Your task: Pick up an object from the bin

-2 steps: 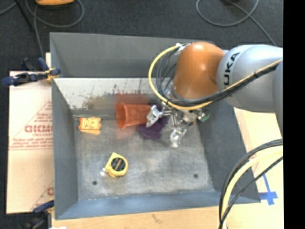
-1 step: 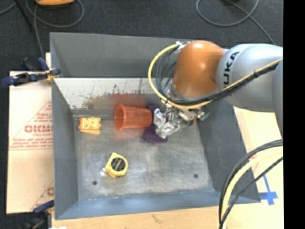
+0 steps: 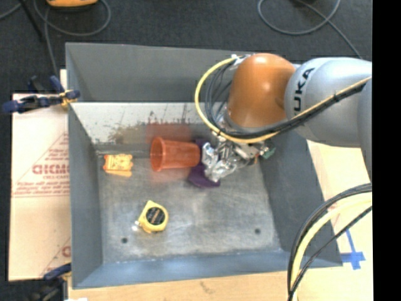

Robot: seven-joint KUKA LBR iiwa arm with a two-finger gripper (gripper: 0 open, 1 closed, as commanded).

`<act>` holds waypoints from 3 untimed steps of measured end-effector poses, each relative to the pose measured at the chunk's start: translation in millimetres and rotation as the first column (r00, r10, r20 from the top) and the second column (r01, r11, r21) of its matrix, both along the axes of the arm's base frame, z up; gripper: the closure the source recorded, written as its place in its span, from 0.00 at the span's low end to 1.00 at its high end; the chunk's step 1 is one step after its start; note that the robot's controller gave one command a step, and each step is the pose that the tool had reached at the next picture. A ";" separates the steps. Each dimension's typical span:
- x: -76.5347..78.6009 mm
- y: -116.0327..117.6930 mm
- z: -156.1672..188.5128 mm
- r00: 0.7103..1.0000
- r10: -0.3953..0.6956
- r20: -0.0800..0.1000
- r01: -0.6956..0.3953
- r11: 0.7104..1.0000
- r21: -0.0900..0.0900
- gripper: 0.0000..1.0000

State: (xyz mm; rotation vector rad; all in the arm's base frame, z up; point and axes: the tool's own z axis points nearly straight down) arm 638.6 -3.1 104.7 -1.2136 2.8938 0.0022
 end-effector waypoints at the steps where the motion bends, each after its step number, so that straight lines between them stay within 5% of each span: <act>1: -3.3 6.8 28.3 0.994 0.105 -0.003 -0.105 0.994 -0.002 1.00; 2: -0.5 -12.6 -17.9 0.984 -0.177 0.000 0.177 0.984 -0.002 0.00; 3: 9.1 -15.4 -22.2 0.977 -0.211 0.032 0.211 0.977 0.011 1.00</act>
Offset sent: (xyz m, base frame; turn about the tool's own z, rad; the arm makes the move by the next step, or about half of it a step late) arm -0.0011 -0.0168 -0.0347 0.2098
